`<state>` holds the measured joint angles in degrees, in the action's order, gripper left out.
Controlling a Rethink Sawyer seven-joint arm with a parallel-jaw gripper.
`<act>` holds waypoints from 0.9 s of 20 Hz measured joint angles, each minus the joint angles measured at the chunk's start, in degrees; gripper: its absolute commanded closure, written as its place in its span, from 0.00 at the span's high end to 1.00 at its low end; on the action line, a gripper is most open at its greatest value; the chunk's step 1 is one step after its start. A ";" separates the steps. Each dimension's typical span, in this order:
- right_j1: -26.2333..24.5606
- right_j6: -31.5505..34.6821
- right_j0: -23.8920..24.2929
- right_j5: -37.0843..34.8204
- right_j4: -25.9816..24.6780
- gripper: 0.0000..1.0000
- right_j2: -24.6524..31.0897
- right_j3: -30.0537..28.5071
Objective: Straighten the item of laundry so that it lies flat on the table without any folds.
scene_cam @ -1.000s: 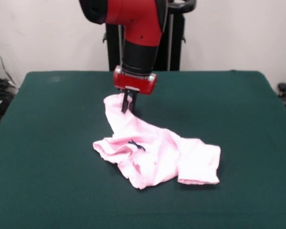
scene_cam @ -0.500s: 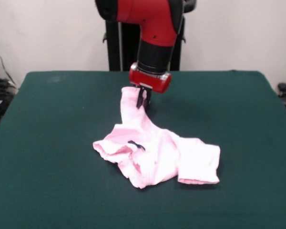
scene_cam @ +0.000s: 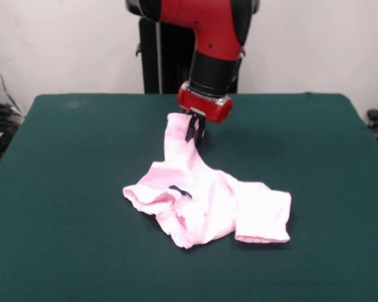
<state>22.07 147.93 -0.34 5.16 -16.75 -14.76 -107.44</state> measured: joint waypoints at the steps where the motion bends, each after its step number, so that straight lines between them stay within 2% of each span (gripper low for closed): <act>1: -0.05 0.00 -0.15 0.16 0.74 0.00 -0.15 -0.16; 12: 0.94 0.00 -2.02 1.06 12.48 0.00 0.86 -4.72; 18: 2.87 0.01 -3.31 1.07 15.63 0.00 3.56 -7.78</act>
<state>24.94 147.94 -3.65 6.23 -1.12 -11.19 -115.22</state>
